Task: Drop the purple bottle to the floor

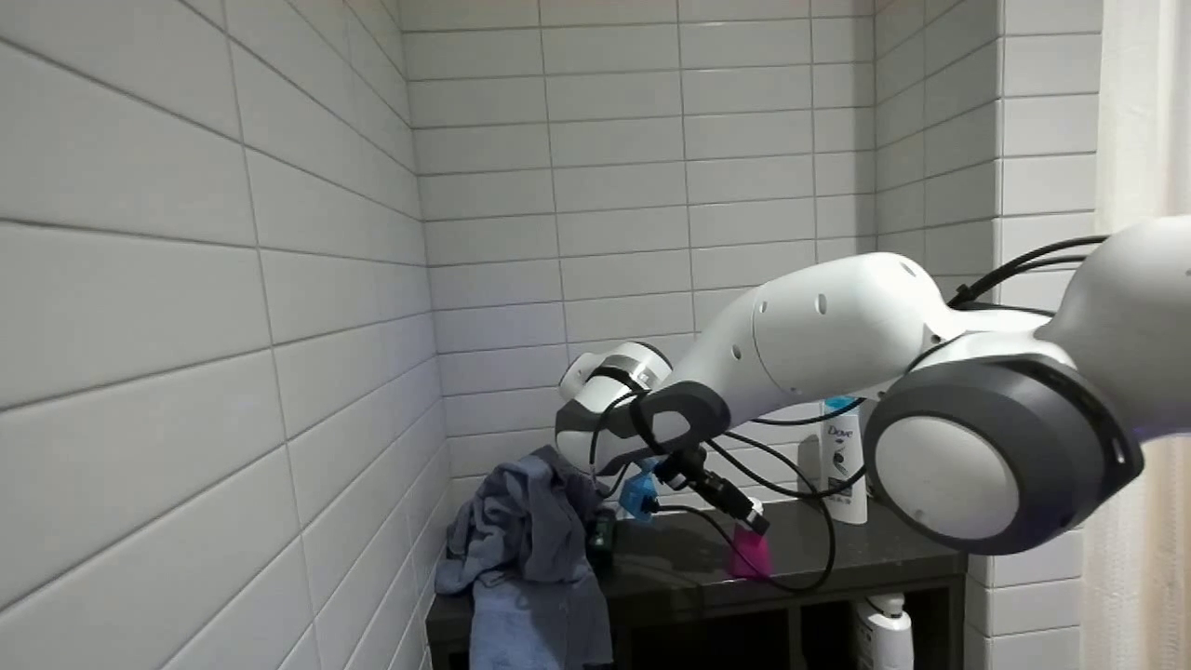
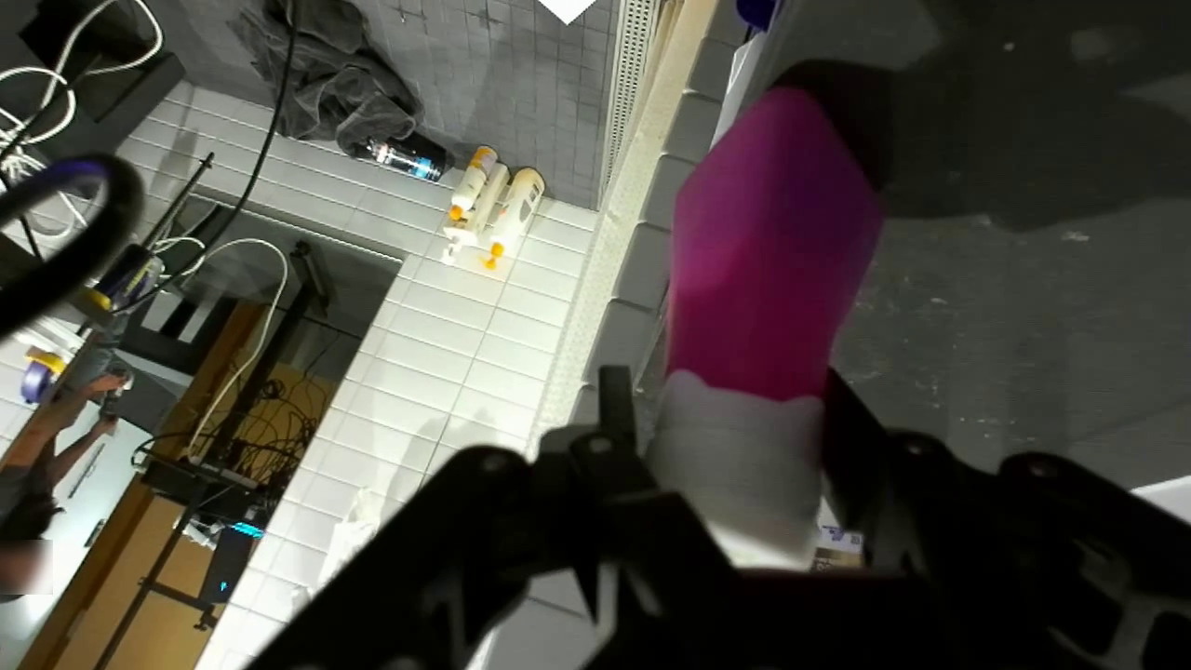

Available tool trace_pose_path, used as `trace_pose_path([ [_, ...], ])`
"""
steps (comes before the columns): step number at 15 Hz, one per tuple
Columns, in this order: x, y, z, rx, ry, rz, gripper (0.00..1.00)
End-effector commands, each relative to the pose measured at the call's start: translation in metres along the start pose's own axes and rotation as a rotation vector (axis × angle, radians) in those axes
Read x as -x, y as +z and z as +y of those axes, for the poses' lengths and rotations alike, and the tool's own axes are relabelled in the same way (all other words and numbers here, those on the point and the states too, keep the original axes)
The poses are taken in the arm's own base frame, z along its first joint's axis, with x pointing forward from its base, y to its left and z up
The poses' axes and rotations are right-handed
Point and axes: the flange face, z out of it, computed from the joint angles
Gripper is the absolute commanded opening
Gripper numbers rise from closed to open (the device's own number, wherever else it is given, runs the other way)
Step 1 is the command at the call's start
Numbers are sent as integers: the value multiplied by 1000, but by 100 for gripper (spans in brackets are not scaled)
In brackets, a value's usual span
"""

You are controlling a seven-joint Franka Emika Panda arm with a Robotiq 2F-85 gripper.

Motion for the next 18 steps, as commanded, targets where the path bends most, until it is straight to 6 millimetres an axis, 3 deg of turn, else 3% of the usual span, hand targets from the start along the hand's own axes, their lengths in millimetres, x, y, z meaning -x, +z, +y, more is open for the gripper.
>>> trace_pose_path([
  [1,4,-10,0,-32,-18,-38,22],
  [8,-1,-59,17,-89,-42,-98,22],
  [14,-1,-87,20,-145,-148,-292,22],
  [18,-12,-98,23,-149,-178,-366,22],
])
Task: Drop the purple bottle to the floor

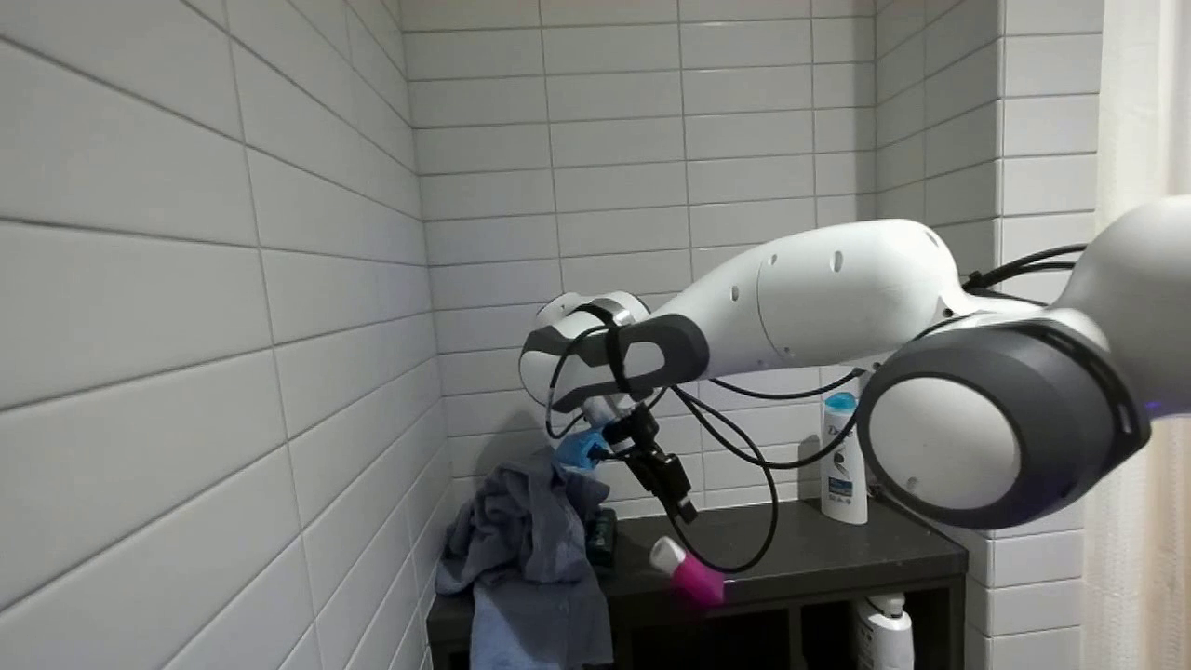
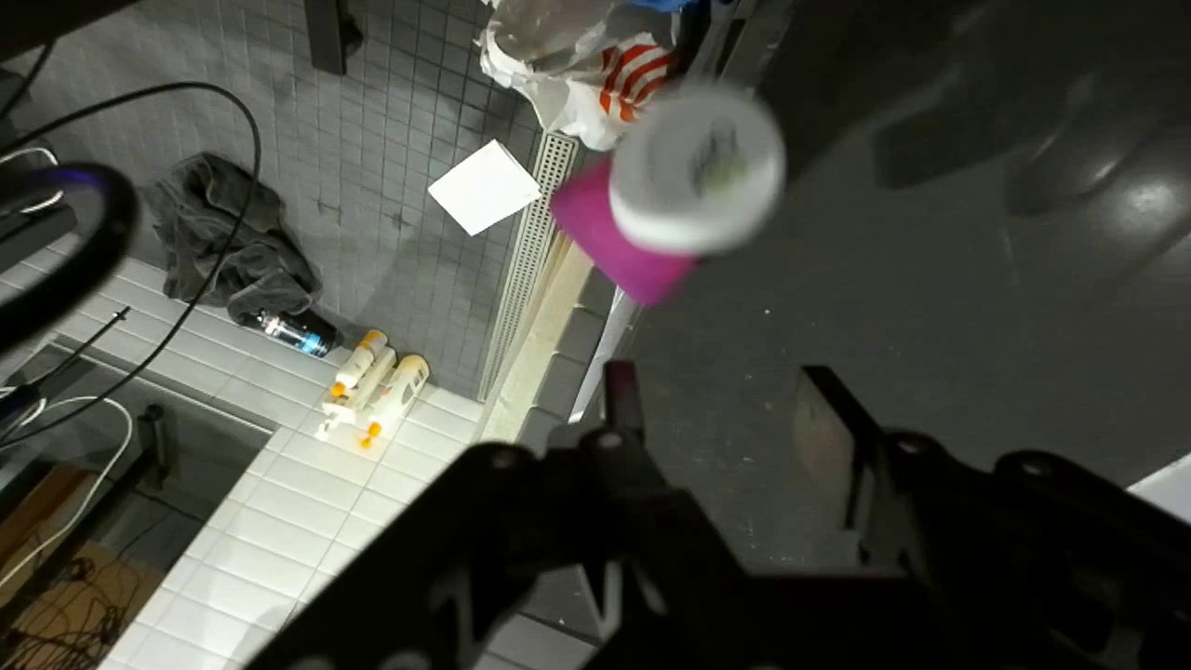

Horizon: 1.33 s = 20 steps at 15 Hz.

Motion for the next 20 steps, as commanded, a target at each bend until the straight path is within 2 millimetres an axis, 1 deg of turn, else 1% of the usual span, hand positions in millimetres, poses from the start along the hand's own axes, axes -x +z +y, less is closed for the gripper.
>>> trace_pose_path([
  [1,-15,-18,3,-6,-26,-82,22],
  [4,-22,-25,3,-10,-29,-124,22],
  [7,-25,-34,4,-22,-42,-197,22],
  [10,-20,-57,3,-89,-93,-347,22],
  [14,-20,-91,4,-195,-166,-519,22],
  [15,-21,-100,4,-227,-184,-558,31],
  [16,-22,-109,4,-262,-205,-594,55],
  [17,-24,-116,3,-295,-226,-629,69],
  [18,-25,-123,3,-331,-252,-663,69],
  [20,-30,-134,3,-387,-298,-709,79],
])
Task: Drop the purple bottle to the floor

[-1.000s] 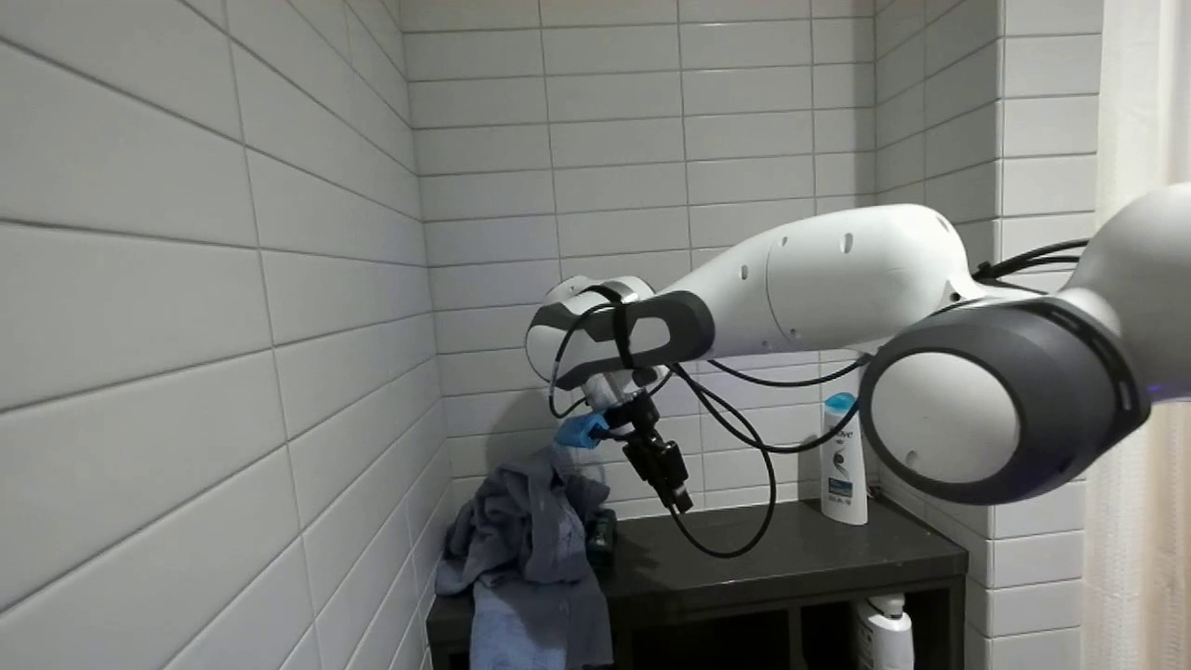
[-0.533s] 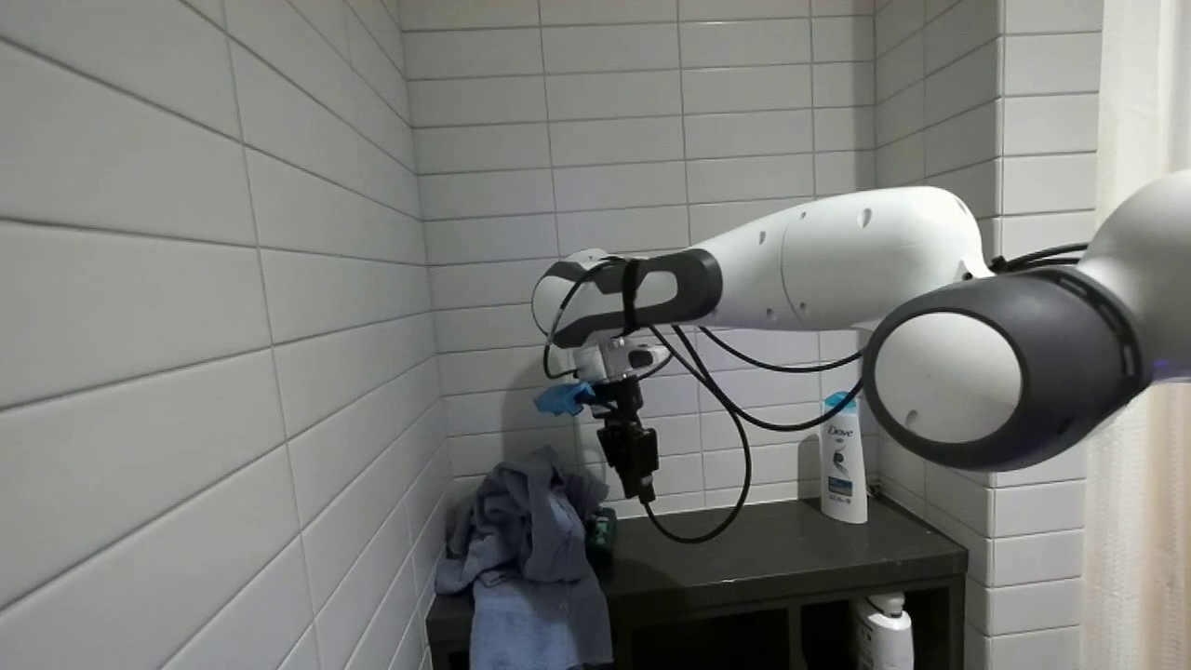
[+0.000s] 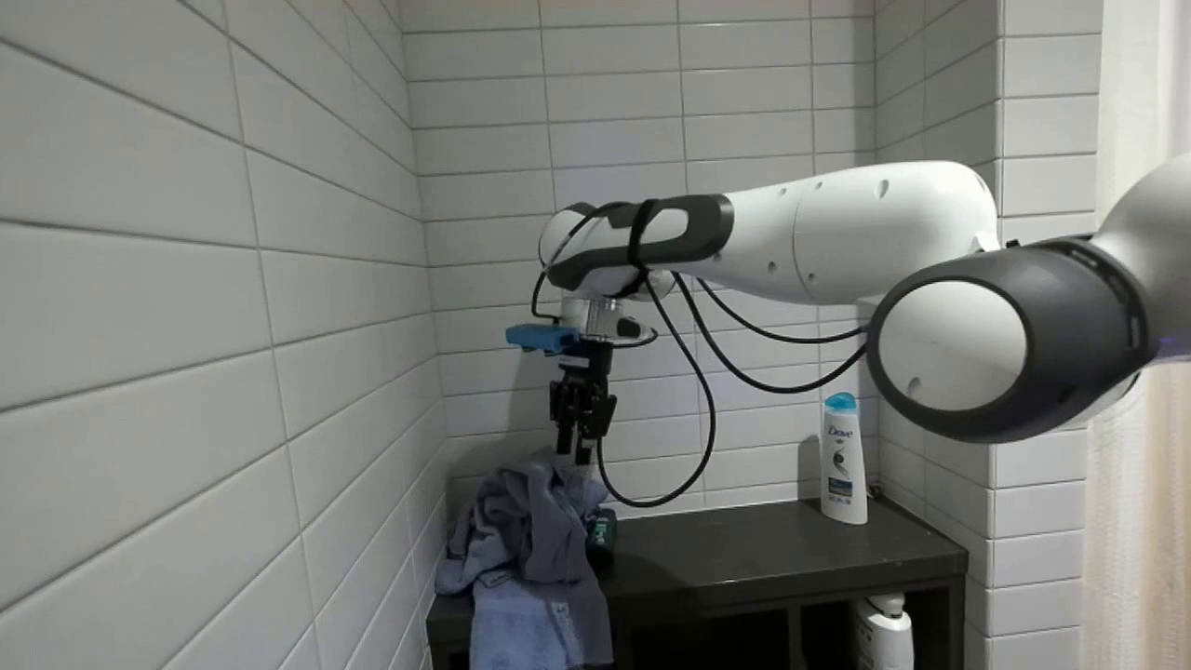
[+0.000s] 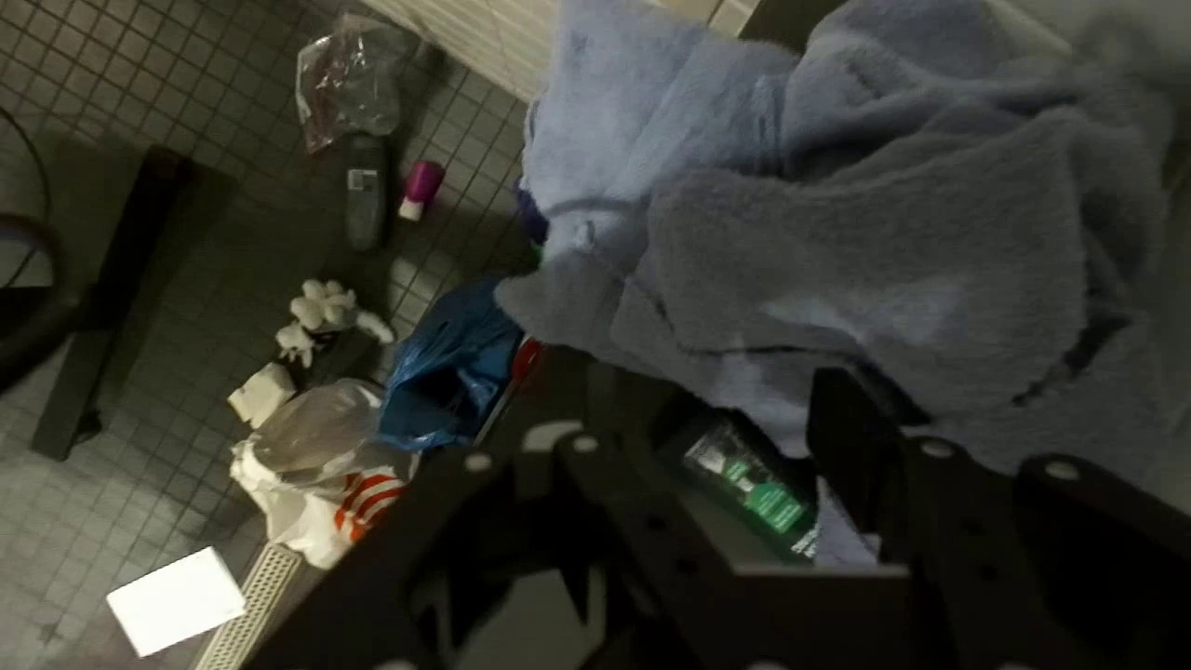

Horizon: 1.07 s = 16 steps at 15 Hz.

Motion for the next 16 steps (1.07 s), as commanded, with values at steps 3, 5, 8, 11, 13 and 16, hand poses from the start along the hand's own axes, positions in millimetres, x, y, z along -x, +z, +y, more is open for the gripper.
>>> trace_pose_path([
  [3,-7,-39,-6,-110,-126,-140,98],
  [5,-17,-54,-5,-132,-178,-166,100],
  [8,-39,-81,5,-119,-277,-184,100],
  [11,-58,-110,27,-8,-352,-118,100],
  [13,-60,-129,45,88,-405,-71,100],
  [16,-47,-154,72,236,-475,-17,100],
])
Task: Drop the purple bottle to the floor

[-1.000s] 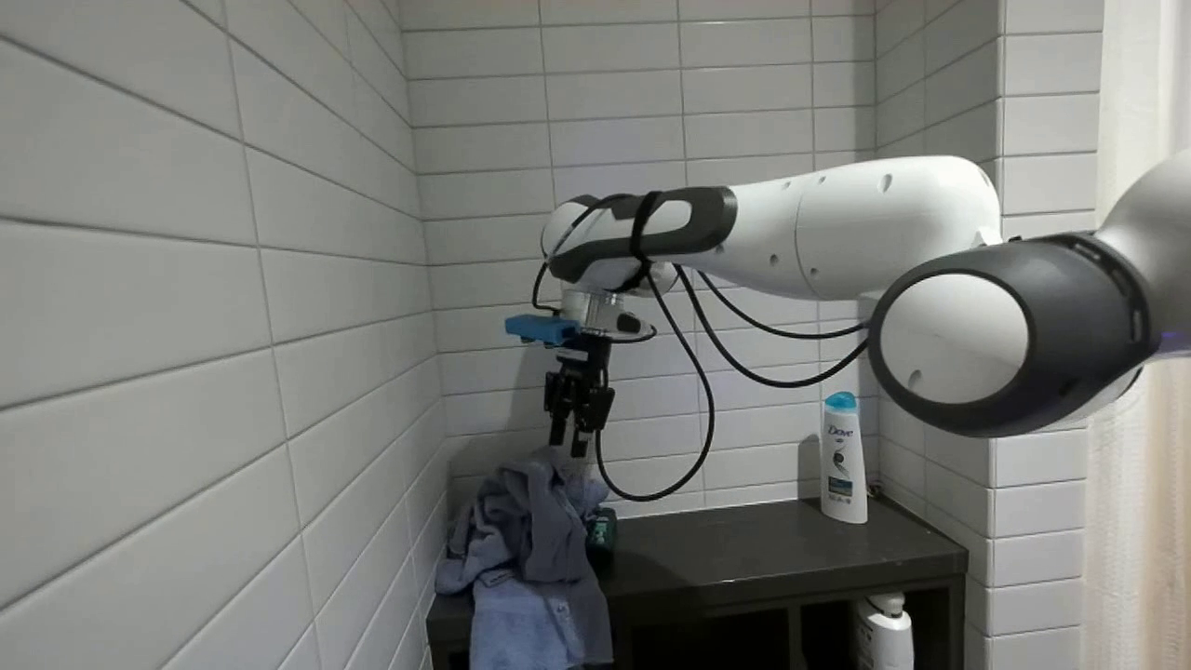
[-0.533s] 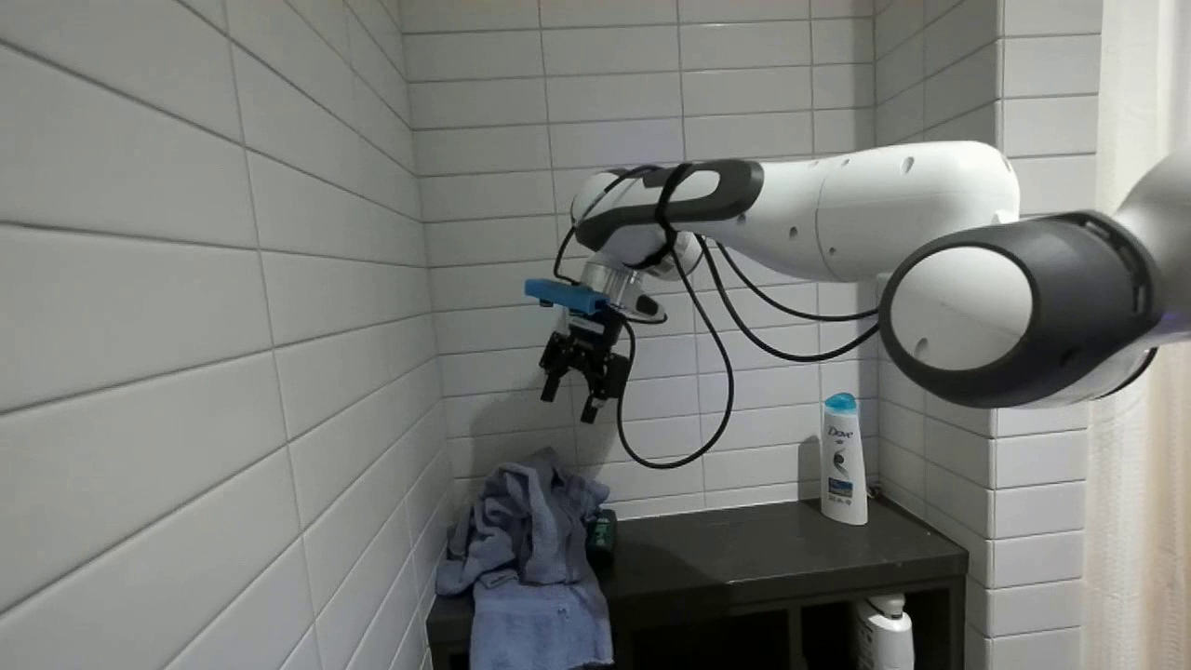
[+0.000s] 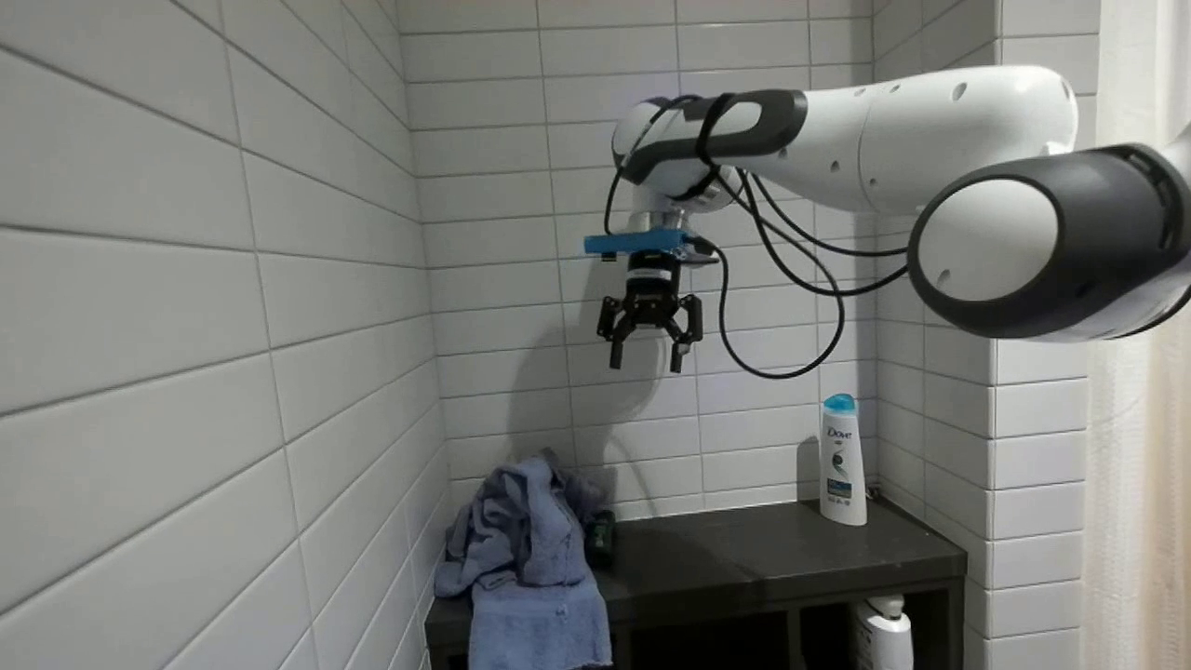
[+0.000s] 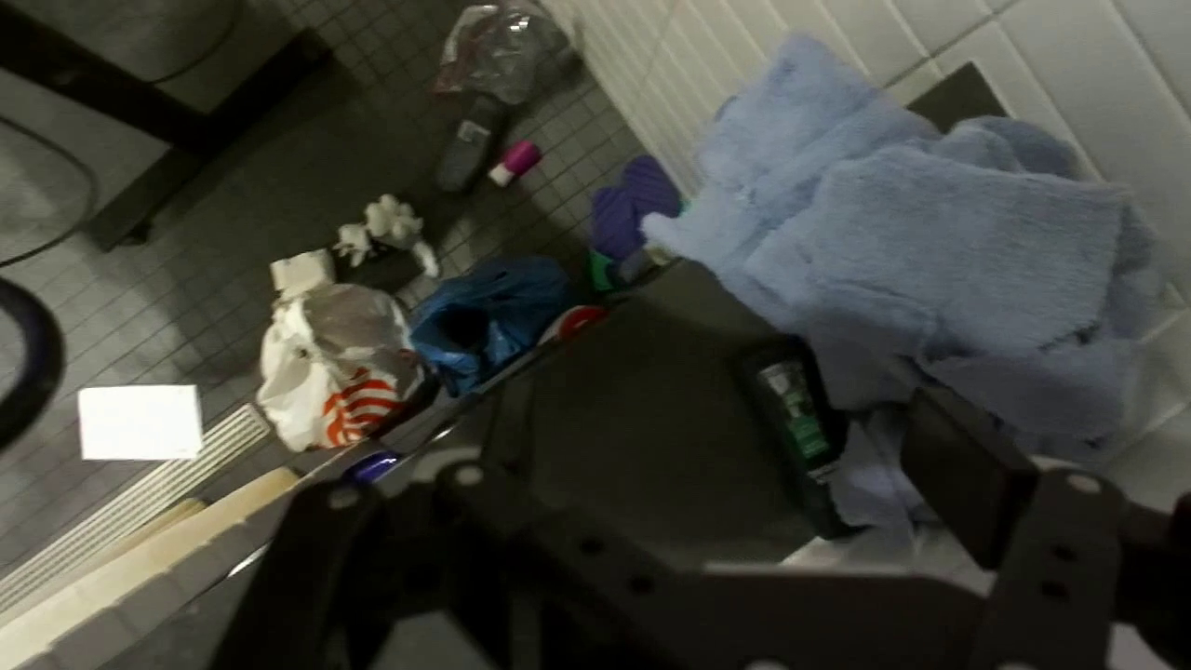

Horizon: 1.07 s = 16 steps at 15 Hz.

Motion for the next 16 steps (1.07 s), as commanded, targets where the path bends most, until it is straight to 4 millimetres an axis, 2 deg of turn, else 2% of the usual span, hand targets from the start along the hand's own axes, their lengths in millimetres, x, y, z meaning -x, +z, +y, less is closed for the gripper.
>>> trace_pose_path([
  [1,36,-29,22,176,-83,50,100],
  [5,87,-56,36,319,-236,70,100],
  [9,134,-78,46,351,-317,13,100],
  [12,144,-93,59,349,-306,-33,100],
  [16,134,-107,72,297,-309,-115,100],
])
